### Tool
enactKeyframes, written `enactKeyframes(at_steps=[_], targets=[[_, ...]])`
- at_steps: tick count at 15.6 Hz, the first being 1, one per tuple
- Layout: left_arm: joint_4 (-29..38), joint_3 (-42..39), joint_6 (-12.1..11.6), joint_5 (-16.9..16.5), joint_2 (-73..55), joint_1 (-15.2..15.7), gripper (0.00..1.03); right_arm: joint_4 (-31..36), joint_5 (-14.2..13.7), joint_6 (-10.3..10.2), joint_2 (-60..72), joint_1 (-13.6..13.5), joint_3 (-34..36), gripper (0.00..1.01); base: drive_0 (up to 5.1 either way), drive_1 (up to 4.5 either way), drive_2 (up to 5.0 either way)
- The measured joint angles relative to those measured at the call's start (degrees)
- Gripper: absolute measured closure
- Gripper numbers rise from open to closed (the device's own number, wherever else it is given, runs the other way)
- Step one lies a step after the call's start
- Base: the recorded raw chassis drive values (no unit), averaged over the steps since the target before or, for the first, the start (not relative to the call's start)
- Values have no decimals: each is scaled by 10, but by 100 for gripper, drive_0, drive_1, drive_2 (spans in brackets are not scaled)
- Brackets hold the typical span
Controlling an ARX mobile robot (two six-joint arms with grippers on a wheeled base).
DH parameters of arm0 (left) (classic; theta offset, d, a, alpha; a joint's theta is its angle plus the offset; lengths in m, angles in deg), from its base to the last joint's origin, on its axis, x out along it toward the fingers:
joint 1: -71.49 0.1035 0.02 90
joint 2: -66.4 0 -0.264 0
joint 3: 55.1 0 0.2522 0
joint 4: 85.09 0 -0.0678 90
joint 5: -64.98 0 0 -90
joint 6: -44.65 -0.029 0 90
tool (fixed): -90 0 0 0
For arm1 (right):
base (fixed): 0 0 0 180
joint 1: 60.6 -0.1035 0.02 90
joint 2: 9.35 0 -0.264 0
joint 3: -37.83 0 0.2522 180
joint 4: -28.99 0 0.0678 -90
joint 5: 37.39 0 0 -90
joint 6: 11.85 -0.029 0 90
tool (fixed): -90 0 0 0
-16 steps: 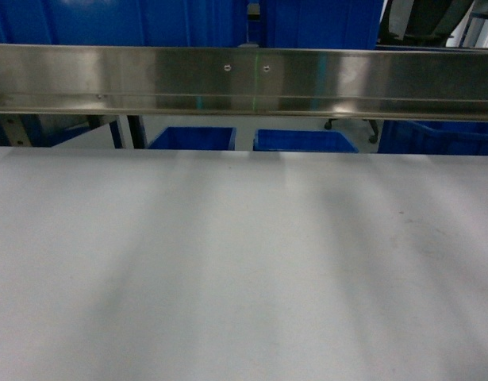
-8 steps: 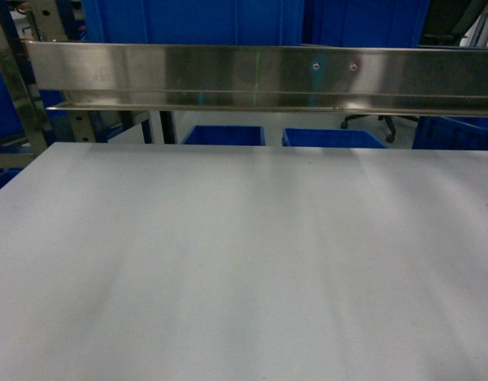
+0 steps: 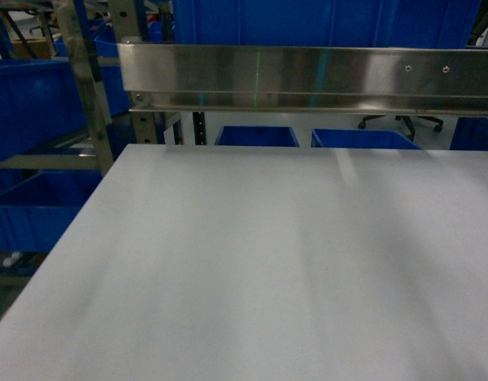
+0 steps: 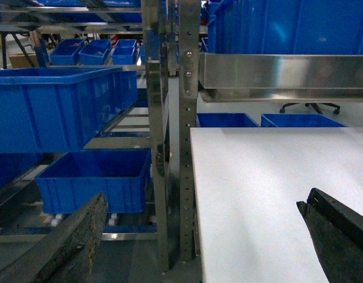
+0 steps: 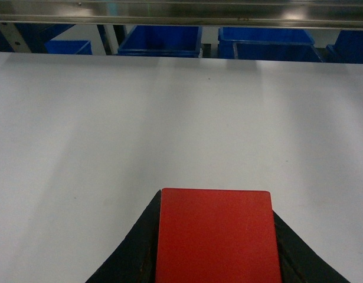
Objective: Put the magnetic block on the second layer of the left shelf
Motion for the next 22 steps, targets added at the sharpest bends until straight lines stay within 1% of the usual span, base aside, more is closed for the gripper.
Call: enactKeyframes(at_steps=[22], targets=[[-1,0,0,0,0,0,5,0,0,0,-2,0,0,68,-499,246,246]])
